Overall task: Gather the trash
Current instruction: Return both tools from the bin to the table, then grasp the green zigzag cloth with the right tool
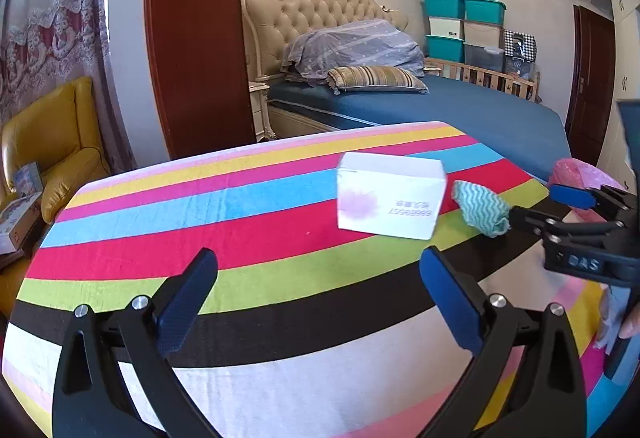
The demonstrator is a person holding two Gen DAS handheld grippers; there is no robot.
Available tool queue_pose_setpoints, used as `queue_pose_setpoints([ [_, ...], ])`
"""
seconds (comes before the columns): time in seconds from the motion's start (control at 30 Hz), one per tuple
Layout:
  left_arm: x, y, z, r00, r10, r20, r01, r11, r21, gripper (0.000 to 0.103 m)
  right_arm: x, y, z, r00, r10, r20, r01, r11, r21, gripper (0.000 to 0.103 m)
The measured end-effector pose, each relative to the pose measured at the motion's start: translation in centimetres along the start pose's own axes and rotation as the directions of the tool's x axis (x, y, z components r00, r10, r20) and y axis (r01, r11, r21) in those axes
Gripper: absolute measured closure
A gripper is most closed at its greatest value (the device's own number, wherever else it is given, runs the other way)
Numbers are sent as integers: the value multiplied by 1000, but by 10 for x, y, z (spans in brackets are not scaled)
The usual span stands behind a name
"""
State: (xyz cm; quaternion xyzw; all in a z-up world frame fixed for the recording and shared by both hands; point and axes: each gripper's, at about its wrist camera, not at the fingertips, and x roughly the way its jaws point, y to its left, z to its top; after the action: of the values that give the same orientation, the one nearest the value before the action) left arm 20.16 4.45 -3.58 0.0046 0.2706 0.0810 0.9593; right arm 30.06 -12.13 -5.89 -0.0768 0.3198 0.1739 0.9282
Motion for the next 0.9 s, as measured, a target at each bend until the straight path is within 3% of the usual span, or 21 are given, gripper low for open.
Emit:
queue_pose_setpoints([
  [0.43,3,10,-2,1000,-1,-26,-1,998,-60,5,36,25,22,998,-26,-63,25,999,-27,26],
  [0.6,6,8,-2,999,5,-33,-6,998,-55,5,51,24,25,990,-38,-136,34,999,-27,29],
  [0.8,7,7,-2,999,10,-36,-12,999,-49,5,59,19,26,984,-27,-174,28,1000,3,55],
  [0.83,8,7,-2,999,10,-40,-12,999,-50,5,60,17,27,984,-17,-178,19,1000,9,68],
  [0.9,8,8,-3,999,11,-44,-13,998,-54,5,51,15,24,990,-15,-138,18,1000,18,75],
])
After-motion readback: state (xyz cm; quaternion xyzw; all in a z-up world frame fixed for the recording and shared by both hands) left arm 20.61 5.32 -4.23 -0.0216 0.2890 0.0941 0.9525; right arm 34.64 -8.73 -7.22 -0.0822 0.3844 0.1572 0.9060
